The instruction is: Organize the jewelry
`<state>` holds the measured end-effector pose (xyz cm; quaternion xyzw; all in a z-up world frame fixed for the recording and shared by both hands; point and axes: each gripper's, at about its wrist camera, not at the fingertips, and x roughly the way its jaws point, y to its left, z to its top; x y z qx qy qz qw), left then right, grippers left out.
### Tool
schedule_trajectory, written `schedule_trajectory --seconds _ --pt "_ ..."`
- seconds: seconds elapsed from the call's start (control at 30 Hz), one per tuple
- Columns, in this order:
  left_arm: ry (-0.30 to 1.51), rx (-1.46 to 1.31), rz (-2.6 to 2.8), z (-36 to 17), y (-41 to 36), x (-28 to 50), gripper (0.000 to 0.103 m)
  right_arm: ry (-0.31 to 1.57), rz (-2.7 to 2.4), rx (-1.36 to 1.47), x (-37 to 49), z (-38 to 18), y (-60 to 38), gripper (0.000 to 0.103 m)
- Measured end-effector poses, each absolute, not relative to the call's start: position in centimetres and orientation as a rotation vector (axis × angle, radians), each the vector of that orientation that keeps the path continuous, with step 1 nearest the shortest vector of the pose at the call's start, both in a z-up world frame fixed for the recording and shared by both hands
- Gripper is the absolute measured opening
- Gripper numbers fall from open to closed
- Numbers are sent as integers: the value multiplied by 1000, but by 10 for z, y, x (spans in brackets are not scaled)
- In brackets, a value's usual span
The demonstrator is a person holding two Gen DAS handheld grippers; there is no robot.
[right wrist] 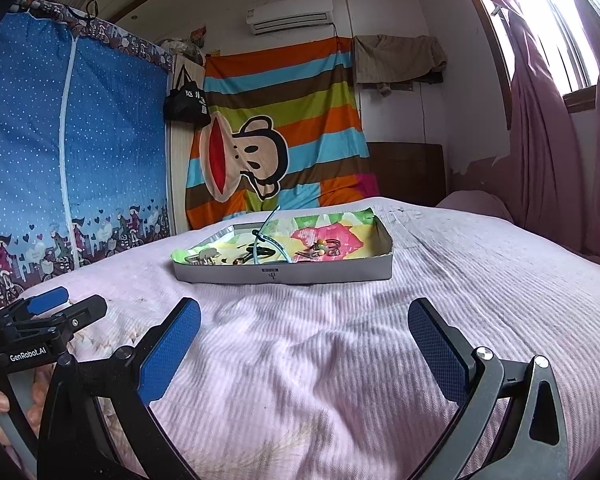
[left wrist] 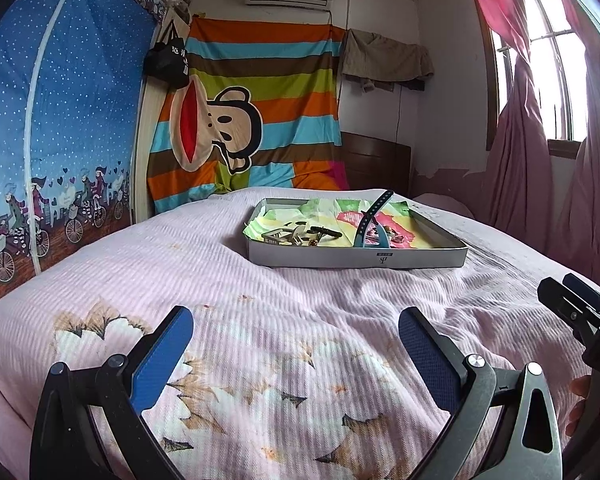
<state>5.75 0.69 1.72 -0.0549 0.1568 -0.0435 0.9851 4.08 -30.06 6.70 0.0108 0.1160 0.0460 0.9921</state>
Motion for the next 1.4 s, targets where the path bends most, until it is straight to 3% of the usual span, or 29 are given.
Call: schedule_trajectory --seconds 1.4 --pt "305 -102 -89 26 6 57 103 229 86 14 41 68 -299 102"
